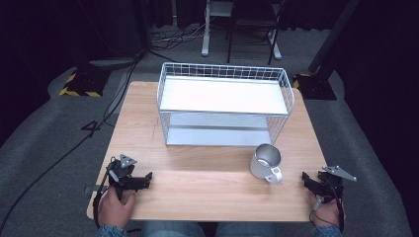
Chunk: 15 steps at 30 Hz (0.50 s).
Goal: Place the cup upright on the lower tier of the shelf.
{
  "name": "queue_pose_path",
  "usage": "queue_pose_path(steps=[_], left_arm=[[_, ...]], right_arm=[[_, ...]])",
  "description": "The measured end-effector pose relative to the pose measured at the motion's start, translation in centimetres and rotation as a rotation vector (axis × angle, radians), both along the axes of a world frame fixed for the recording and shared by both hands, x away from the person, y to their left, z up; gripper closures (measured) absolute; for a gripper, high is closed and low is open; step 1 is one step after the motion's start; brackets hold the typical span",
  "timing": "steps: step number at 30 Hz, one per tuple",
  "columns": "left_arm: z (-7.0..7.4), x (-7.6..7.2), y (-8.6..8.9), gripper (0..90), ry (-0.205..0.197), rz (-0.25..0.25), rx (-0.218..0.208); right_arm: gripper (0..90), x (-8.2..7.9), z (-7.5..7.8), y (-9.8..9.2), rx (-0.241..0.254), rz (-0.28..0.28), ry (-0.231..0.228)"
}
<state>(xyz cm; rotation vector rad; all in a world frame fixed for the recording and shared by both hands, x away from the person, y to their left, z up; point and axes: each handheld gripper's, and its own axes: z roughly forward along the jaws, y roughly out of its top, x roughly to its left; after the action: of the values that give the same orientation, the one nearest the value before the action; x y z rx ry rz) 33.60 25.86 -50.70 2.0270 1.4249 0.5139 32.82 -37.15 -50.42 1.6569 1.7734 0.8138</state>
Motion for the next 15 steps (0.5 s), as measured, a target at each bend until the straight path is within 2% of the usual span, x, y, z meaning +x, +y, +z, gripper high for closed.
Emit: queue_pose_path(steps=[15], left_arm=[[0.01,0.01,0.00,0.3,0.001,0.000,0.000]], right_arm=[[35.9,-0.13,0.05,0.02,-0.001,0.017,0.004]])
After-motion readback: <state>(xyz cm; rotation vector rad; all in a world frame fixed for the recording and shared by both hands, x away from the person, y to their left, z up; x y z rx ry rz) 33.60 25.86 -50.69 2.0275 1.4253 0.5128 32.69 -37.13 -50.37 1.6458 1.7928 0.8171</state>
